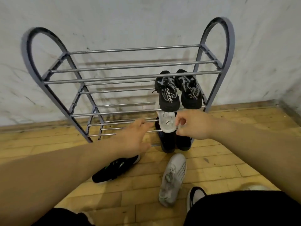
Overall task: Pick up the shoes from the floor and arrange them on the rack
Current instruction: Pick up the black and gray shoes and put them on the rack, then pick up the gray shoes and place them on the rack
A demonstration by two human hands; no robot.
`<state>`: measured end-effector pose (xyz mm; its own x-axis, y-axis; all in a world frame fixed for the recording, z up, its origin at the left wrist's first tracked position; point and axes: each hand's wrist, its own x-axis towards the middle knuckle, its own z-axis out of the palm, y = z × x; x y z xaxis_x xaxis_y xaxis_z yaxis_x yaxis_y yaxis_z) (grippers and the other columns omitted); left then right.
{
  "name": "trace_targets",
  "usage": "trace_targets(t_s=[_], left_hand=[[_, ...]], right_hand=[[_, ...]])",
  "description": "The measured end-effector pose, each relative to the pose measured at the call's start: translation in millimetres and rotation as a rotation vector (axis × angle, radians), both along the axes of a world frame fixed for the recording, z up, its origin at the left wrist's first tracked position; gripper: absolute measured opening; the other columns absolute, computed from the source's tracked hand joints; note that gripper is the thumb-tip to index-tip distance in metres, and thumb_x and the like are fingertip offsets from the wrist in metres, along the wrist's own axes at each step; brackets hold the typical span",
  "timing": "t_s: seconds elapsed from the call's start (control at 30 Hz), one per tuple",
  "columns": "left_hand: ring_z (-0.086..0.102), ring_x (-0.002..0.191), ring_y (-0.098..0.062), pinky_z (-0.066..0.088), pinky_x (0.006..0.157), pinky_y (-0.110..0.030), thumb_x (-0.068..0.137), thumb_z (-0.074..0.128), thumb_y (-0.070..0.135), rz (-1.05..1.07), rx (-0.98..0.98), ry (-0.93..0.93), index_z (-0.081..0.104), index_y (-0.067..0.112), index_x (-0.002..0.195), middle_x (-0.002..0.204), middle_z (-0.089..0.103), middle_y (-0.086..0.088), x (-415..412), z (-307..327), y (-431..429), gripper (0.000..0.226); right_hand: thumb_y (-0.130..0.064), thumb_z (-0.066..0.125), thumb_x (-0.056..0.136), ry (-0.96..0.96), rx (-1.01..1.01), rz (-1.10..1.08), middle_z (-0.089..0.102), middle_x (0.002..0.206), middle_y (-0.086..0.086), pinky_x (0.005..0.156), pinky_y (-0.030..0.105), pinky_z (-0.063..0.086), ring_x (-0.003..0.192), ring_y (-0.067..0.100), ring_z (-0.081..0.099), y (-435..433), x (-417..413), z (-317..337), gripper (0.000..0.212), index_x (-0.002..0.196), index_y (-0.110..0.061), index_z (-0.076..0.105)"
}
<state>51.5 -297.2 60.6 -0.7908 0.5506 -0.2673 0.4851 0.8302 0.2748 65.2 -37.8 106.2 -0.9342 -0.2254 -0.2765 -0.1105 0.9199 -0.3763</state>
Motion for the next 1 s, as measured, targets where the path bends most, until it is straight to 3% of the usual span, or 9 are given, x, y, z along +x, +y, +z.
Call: trace_targets(t_s=[0.1,0.23,0.43,0.6,0.67,0.73,0.83,0.9,1.0], left_hand=[[0.043,0.142,-0.018,0.039,0.108,-0.033,0.101,0.057,0.052,-0.085,-0.117,-0.110,0.029,0.034,0.160,0.162,0.038,0.006,15.5,1.2,-36.2,0.068],[0.057,0.112,-0.011,0.045,0.089,-0.027,0.100,0.060,0.050,-0.033,-0.175,-0.238,0.039,0.037,0.154,0.142,0.058,0.009,23.7,-3.6,-83.2,0.059],[0.060,0.110,-0.015,0.051,0.093,-0.033,0.094,0.067,0.055,0.055,-0.311,-0.495,0.038,0.038,0.155,0.126,0.058,0.012,13.2,-19.1,-152.2,0.070],[0.058,0.115,-0.013,0.049,0.102,-0.036,0.093,0.068,0.053,0.147,-0.296,-0.496,0.038,0.042,0.153,0.131,0.058,0.017,7.9,-35.1,-196.2,0.068],[0.058,0.117,-0.012,0.047,0.101,-0.032,0.094,0.067,0.052,0.182,-0.265,-0.547,0.036,0.044,0.154,0.129,0.058,0.019,9.2,-39.7,-209.1,0.068],[0.058,0.117,-0.011,0.045,0.093,-0.026,0.095,0.068,0.048,0.214,-0.216,-0.567,0.036,0.043,0.155,0.123,0.057,0.020,9.6,-44.2,-218.8,0.068],[0.059,0.115,-0.011,0.045,0.085,-0.022,0.093,0.071,0.046,0.221,-0.175,-0.575,0.038,0.041,0.154,0.125,0.057,0.018,14.7,-43.4,-222.2,0.070],[0.059,0.115,-0.011,0.045,0.092,-0.026,0.093,0.072,0.046,0.206,-0.155,-0.555,0.038,0.042,0.154,0.133,0.057,0.015,19.6,-34.7,-218.3,0.070],[0.056,0.124,-0.015,0.042,0.097,-0.029,0.092,0.072,0.049,0.179,-0.073,-0.468,0.037,0.042,0.154,0.147,0.052,0.009,28.0,-12.6,-207.0,0.071]], right_hand=[[-0.041,0.074,0.088,-0.189,0.094,0.118,0.060,0.102,-0.013,0.072,0.024,0.043,0.096,0.012,0.057,-24.0,10.9,-19.5,0.028,0.112,-0.032,0.064],[-0.043,0.064,0.096,-0.468,0.300,0.299,0.058,0.136,-0.001,0.086,0.026,0.043,0.113,0.016,0.055,-66.8,25.0,-68.9,0.052,0.142,-0.021,0.055],[-0.048,0.054,0.101,-0.705,0.528,0.379,0.046,0.154,0.007,0.106,0.038,0.044,0.134,0.029,0.050,-120.5,42.6,-192.4,0.066,0.159,-0.023,0.035],[-0.018,0.036,0.108,-0.694,0.729,0.455,0.044,0.154,0.015,0.118,0.044,0.035,0.141,0.034,0.042,-145.7,72.6,-270.5,0.043,0.148,-0.010,0.048],[-0.010,0.038,0.105,-0.646,0.738,0.384,0.058,0.141,0.012,0.101,0.035,0.048,0.118,0.026,0.056,-142.8,83.3,-293.1,0.031,0.123,-0.010,0.064],[-0.008,0.043,0.102,-0.585,0.698,0.288,0.068,0.125,0.011,0.087,0.032,0.049,0.094,0.021,0.056,-135.2,84.4,-305.7,0.024,0.089,-0.013,0.062],[-0.014,0.056,0.098,-0.522,0.616,0.240,0.070,0.109,0.010,0.084,0.035,0.051,0.091,0.023,0.059,-141.6,63.6,-270.9,0.019,0.108,-0.009,0.071],[-0.019,0.062,0.096,-0.593,0.512,0.334,0.069,0.116,0.006,0.078,0.030,0.047,0.093,0.021,0.059,-158.6,42.7,-217.9,0.031,0.126,-0.015,0.068],[-0.029,0.067,0.094,-0.603,0.380,0.397,0.061,0.127,-0.005,0.090,0.031,0.053,0.109,0.017,0.060,-177.1,28.3,-127.0,0.042,0.135,-0.032,0.062]])
